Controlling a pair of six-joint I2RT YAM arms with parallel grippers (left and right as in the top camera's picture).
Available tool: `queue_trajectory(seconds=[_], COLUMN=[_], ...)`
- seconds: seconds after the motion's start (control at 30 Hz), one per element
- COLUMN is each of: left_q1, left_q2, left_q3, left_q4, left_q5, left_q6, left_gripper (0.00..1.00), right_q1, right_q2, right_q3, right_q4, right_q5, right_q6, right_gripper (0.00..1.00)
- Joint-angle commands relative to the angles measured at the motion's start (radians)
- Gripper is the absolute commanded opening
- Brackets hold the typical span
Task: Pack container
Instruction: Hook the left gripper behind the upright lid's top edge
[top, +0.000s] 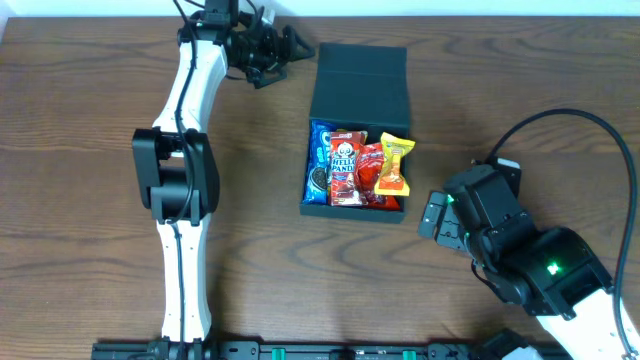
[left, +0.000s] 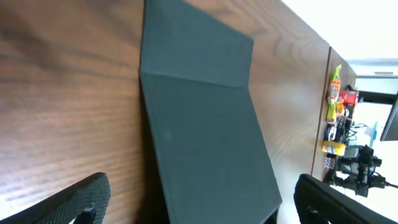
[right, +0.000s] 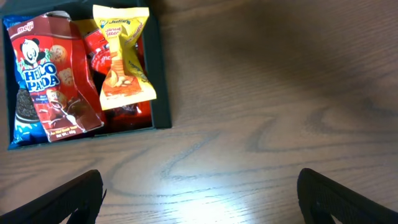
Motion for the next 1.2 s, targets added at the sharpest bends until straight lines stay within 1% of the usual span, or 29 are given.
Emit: queue_trajectory(seconds=[0.0,0.1,0.23,0.83,0.93,1.07,1.17], left_q1=[0.008,0.008,-0.001,-0.108,-0.122,-0.129,-0.129], left_q2=[0.058,0.103,0.150,0.168,0.168,0.168,0.168], left_q3=[0.019,0.019,0.019,0.019,0.019,0.019,0.019], left_q4=[0.044,0.102,0.147,0.196,0.205,0.279,0.310], left_q5=[0.106,0.168,0.200,0.203,0.226,0.306,0.333], left_q6=[-0.027,-0.107,-0.154,-0.187,-0.183,-0.184,-0.183], left_gripper=[0.95,0.95,0.95,0.95,0.95,0.95,0.95], right_q1=[0.008,0.008,0.008,0.008,0.008,0.008,0.008], right_q2=[-0.004,-0.004,-0.004,0.067,0.067,0.067,0.067], right_q3=[0.002,0.002,0.002,0.002,0.002,0.002,0.002], right_q4=[0.003,0.009,0.013,0.020,0.021,0.019,0.020], right_q5=[0.021,0.021,0.021,0.021,0.022,0.022,0.022], right_q6=[0.026,0.026,0.025,0.026,0.025,0.025,0.025], right_gripper=[0.99,0.99,0.99,0.99,0.99,0.99,0.99])
